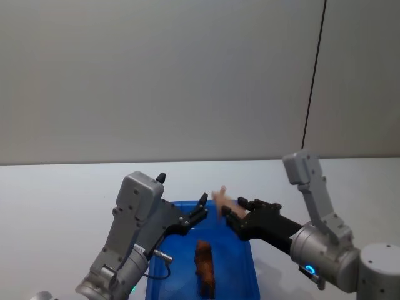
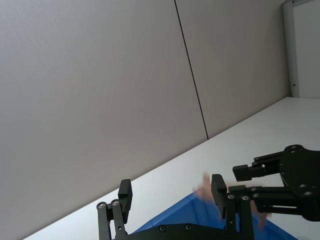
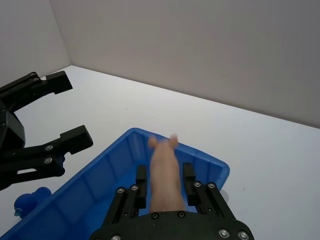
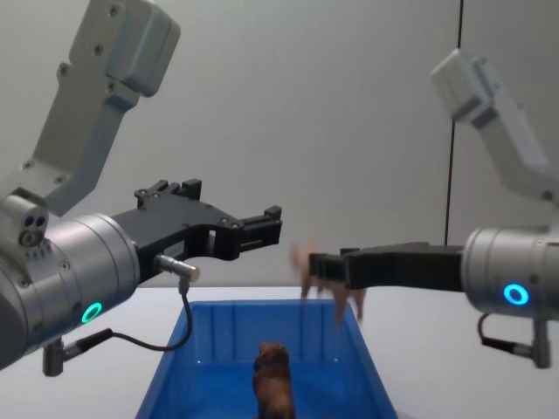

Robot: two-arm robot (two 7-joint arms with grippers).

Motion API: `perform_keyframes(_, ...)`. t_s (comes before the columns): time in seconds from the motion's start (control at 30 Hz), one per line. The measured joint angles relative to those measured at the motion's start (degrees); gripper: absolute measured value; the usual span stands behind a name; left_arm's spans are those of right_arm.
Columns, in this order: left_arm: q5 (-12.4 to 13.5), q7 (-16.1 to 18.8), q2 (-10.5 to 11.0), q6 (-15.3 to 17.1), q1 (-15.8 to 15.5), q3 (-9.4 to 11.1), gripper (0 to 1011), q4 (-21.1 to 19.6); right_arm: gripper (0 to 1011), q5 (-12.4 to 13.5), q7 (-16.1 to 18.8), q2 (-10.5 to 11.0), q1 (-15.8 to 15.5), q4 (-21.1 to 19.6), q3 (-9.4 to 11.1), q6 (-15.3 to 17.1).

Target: Pick up the two dolls from the table and place them into the box.

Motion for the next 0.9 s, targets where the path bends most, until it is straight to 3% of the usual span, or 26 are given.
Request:
perform_keyframes(0.07, 0.00, 0.00, 0.00, 0.00, 0.00, 0.00, 1002, 0.00, 437, -0.13, 0.07, -0.17, 0.24, 0.43, -0.09, 0.00)
perform_keyframes(0.17, 0.00, 0.00, 0.00, 0.00, 0.00, 0.00, 1002, 0.00, 561, -0.82, 0.31, -0.90, 1.25, 2.39, -0.47, -0.12)
perform_keyframes(0.27, 0.00, 0.00, 0.00, 0.00, 0.00, 0.00, 1002, 0.00, 623, -1.19, 0.39, -1.25, 1.78, 3.48, -0.65, -0.39)
perform_keyframes(0.33, 0.00, 0.00, 0.00, 0.00, 0.00, 0.00, 1001, 0.00, 738, -1.64, 0.44, -1.53, 2.25, 4.42, -0.81, -0.88)
perform_keyframes(0.67, 0.00, 0.00, 0.00, 0.00, 0.00, 0.00, 1001, 0.00, 998, -2.36, 0.34, -0.63, 1.84, 4.13, -0.31, -3.38)
perform_keyframes(0.9, 0.00, 0.00, 0.00, 0.00, 0.00, 0.00, 1002, 0.00, 1001, -1.55, 0.23, 1.81, -0.44, 1.28, 1.03, -4.80)
